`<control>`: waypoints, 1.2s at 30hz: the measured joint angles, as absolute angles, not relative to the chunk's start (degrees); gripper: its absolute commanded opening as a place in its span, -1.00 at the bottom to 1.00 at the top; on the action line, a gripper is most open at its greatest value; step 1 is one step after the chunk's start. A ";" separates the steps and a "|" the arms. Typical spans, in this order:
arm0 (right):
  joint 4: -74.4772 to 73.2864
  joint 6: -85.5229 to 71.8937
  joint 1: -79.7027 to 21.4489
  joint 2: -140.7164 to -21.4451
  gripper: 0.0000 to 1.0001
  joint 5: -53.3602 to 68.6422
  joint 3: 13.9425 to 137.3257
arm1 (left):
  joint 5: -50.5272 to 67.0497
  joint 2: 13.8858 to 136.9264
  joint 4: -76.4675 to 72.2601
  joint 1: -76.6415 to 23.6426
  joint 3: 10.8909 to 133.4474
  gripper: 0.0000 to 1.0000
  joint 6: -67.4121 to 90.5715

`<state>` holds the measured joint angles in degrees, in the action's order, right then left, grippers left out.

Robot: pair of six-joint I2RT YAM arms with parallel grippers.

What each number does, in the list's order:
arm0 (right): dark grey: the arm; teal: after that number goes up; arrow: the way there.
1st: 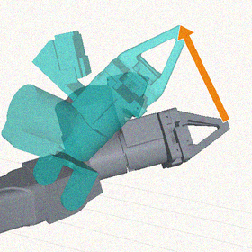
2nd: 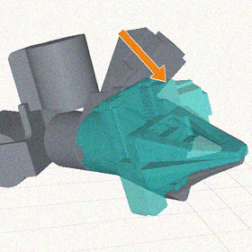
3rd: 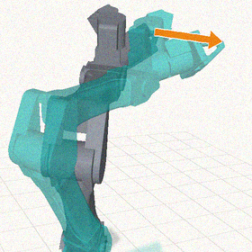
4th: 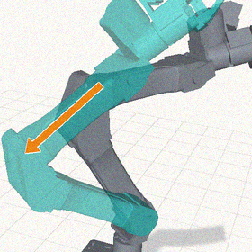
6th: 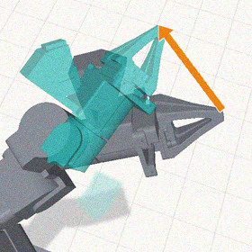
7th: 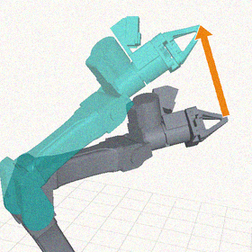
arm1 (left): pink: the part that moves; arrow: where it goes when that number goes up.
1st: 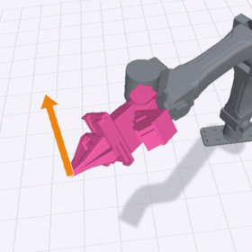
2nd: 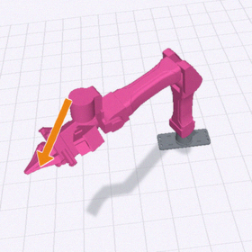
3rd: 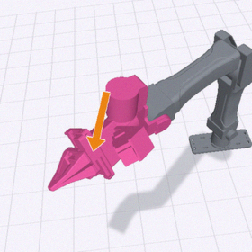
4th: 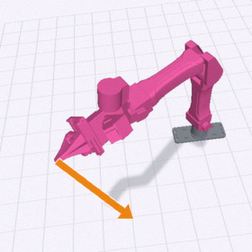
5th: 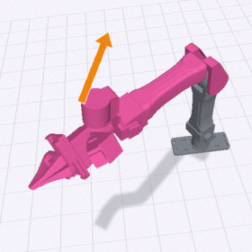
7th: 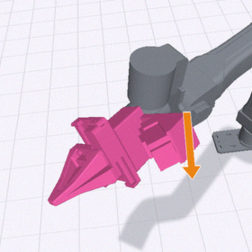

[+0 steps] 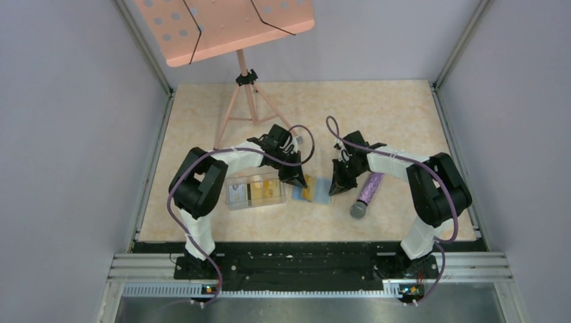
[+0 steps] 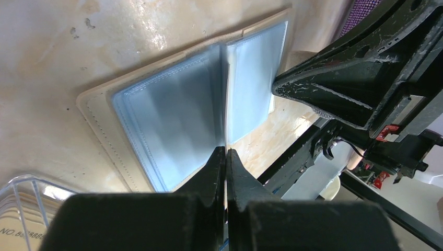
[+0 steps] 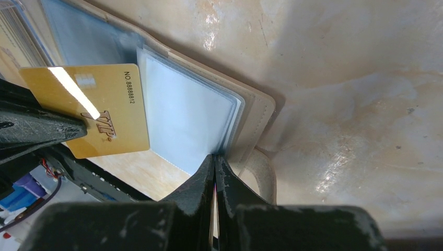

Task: Put the credit cards into the card holder
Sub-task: Insert the credit card into the card holder.

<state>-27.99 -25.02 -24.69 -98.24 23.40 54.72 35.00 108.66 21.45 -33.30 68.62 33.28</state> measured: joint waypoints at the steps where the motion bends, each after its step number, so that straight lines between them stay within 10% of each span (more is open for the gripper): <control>1: -27.99 -25.04 -24.69 -98.21 -1.00 23.40 54.72 | 35.09 108.77 21.45 -33.34 68.62 -1.00 33.28; 36: -31.57 -25.04 -24.62 -93.91 -1.00 18.00 54.72 | 38.50 111.35 16.84 -33.45 69.19 -1.00 34.37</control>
<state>-31.57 -25.04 -24.62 -93.91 18.00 54.72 38.50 111.35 16.84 -33.45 69.19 34.37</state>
